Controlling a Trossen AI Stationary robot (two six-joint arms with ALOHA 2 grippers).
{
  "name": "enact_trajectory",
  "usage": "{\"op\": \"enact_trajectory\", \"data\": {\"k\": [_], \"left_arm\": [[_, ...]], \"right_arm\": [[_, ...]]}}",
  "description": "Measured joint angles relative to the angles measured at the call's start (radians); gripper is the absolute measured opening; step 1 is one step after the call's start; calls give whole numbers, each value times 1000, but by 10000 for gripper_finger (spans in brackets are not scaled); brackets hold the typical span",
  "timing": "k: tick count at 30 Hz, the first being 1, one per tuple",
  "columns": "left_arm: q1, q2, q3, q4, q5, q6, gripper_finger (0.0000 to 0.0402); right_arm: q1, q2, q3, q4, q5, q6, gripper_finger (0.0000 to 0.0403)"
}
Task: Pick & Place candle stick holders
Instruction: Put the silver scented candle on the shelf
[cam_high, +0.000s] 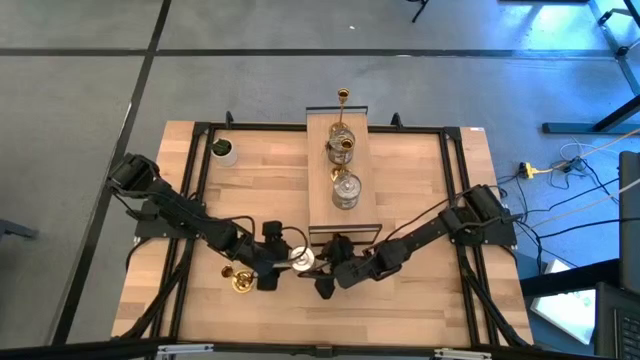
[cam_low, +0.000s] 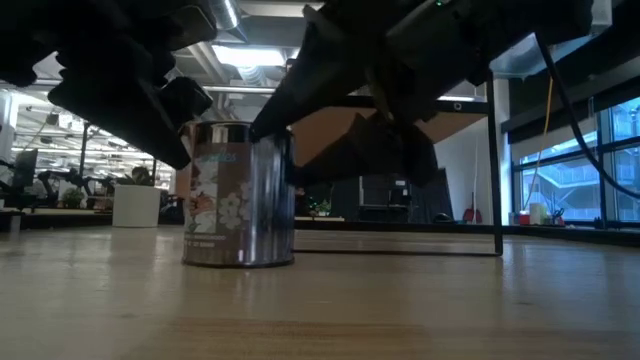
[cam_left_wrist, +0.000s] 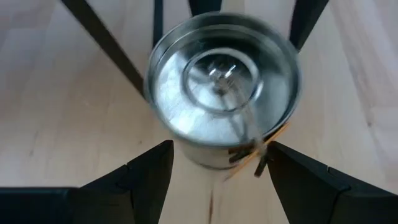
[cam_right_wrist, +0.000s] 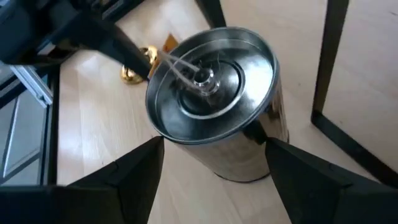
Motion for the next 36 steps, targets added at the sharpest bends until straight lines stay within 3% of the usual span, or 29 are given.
{"op": "enact_trajectory", "data": {"k": [7, 22, 31, 36], "left_arm": [[-3, 0, -3, 10, 76, 0, 254], [-2, 44, -3, 75, 203, -38, 254], [-2, 53, -3, 85, 208, -30, 254], [11, 21, 0, -1, 158, -25, 253]], "right_arm": [[-2, 81, 21, 114, -39, -5, 284], [23, 127, 107, 48, -31, 5, 321], [22, 126, 109, 48, -55, 9, 328], [17, 126, 111, 37, -38, 38, 328]]}}
